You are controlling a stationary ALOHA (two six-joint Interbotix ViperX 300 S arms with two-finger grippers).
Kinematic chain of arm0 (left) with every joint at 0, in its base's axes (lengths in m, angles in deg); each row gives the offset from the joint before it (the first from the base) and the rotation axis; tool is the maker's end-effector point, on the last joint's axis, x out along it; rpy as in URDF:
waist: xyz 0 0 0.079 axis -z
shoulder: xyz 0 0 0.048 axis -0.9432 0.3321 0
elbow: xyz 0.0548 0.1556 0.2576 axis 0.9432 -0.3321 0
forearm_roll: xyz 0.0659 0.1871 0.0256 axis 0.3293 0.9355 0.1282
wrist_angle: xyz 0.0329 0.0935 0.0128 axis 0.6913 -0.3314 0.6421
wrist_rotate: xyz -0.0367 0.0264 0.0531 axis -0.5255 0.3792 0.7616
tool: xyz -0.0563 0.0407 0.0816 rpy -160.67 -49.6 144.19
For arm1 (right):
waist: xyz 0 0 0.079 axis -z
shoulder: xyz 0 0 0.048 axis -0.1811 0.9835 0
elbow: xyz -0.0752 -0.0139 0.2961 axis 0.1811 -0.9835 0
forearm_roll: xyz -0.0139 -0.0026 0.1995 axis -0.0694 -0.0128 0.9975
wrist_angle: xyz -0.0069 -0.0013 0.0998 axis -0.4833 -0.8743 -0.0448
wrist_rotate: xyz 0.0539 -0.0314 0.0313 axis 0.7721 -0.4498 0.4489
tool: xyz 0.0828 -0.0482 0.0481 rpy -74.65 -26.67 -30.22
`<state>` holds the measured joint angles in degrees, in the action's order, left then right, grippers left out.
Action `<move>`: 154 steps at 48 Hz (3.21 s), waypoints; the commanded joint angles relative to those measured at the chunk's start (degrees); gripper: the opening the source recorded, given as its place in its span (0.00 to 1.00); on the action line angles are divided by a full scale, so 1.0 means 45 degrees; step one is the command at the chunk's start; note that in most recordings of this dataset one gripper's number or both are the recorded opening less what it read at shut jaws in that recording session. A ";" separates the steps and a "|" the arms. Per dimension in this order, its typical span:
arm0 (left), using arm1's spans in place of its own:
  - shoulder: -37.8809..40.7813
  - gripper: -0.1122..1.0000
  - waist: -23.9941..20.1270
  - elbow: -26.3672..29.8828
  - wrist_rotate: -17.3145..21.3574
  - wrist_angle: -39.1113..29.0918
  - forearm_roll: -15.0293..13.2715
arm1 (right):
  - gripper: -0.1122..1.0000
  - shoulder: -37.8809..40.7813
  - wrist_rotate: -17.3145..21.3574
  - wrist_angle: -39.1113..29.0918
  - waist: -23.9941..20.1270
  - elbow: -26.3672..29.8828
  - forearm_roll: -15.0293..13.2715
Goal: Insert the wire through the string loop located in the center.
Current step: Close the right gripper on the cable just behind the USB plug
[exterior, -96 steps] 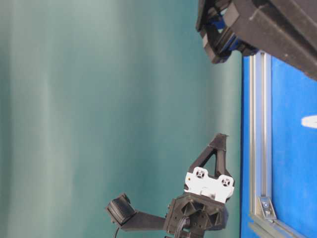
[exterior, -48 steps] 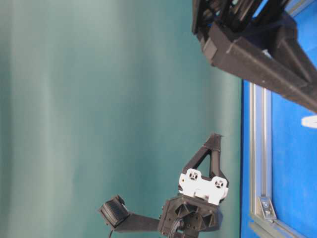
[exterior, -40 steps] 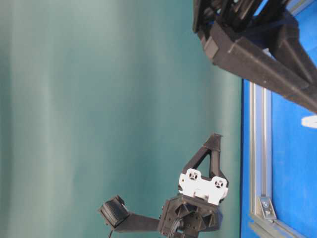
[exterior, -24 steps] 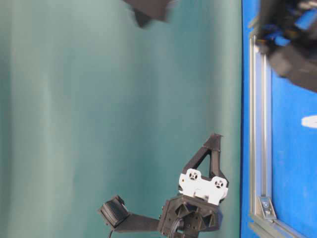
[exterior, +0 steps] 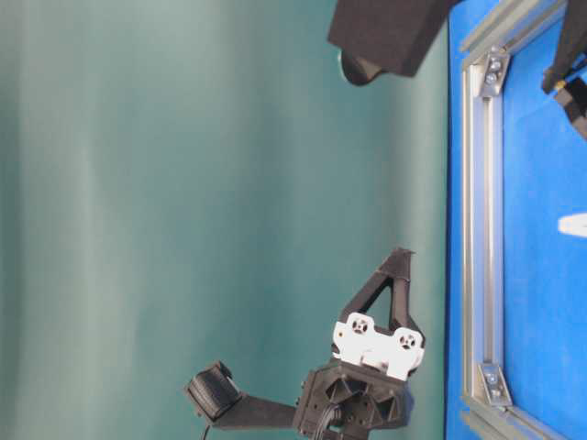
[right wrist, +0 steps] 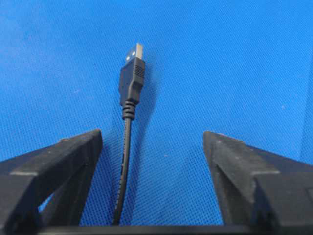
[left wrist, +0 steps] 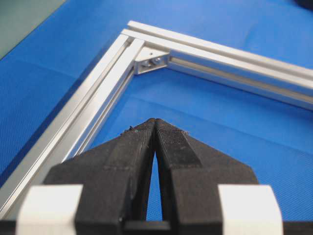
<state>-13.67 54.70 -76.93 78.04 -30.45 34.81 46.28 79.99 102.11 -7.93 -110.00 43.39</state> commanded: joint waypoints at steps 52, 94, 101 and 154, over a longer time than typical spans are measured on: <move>-0.0371 0.10 0.0000 0.0059 0.0000 -0.0156 0.0078 | 0.08 -0.2363 -0.0059 -0.1738 -0.0195 -0.0039 -0.0059; -0.0410 0.10 0.0000 -0.0039 0.0000 -0.0156 0.0078 | 0.08 -0.3809 -0.0098 -0.3203 -0.0215 0.0137 -0.0059; -0.0410 0.10 0.0020 -0.0039 0.0000 -0.0156 0.0078 | 0.08 -0.3809 -0.0098 -0.3203 -0.0234 0.0137 -0.0059; -0.0410 0.10 0.0117 -0.0059 -0.0020 -0.0156 0.0078 | 0.08 -0.3809 -0.0098 -0.3184 -0.0234 0.0098 -0.0059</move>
<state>-13.76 55.05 -77.64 78.04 -31.42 34.98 30.54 79.55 87.43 -8.72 -110.35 43.22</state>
